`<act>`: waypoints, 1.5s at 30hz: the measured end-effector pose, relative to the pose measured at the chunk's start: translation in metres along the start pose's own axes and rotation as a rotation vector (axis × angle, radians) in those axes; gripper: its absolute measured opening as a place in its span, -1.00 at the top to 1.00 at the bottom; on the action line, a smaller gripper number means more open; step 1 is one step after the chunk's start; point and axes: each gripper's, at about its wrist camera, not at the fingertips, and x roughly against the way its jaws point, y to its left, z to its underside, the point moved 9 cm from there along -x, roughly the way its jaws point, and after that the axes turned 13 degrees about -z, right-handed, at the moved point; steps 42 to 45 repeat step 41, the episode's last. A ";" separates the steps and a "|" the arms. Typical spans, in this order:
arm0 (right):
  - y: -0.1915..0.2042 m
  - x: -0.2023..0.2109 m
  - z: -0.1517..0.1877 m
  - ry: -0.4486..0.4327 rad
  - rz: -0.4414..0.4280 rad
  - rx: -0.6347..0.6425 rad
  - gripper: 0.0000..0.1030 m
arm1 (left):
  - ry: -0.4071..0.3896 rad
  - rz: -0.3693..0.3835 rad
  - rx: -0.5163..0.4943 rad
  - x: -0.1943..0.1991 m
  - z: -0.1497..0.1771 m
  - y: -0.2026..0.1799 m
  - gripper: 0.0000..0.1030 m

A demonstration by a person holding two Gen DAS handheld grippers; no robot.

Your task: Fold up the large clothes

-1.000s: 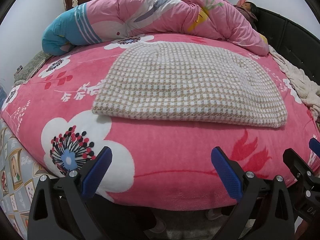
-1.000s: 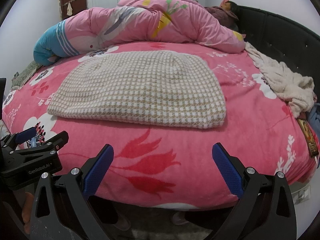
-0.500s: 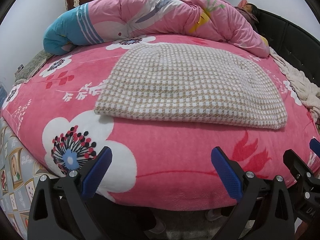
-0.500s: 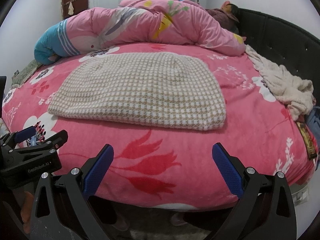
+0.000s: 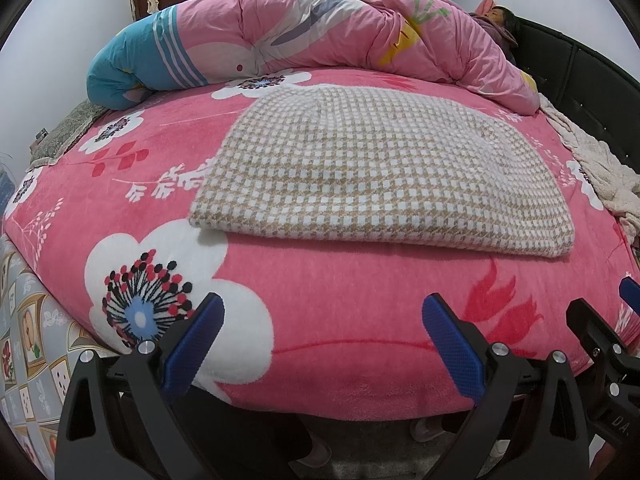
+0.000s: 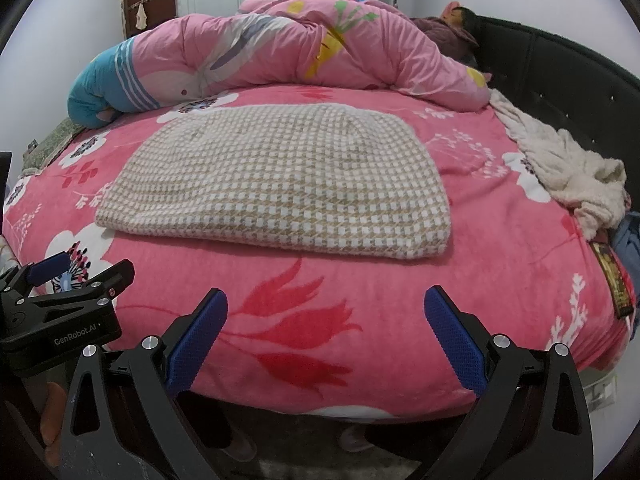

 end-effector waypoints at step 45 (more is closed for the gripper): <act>0.000 -0.004 0.005 0.001 0.000 -0.013 -0.84 | 0.007 -0.006 -0.003 -0.001 0.004 -0.001 -0.89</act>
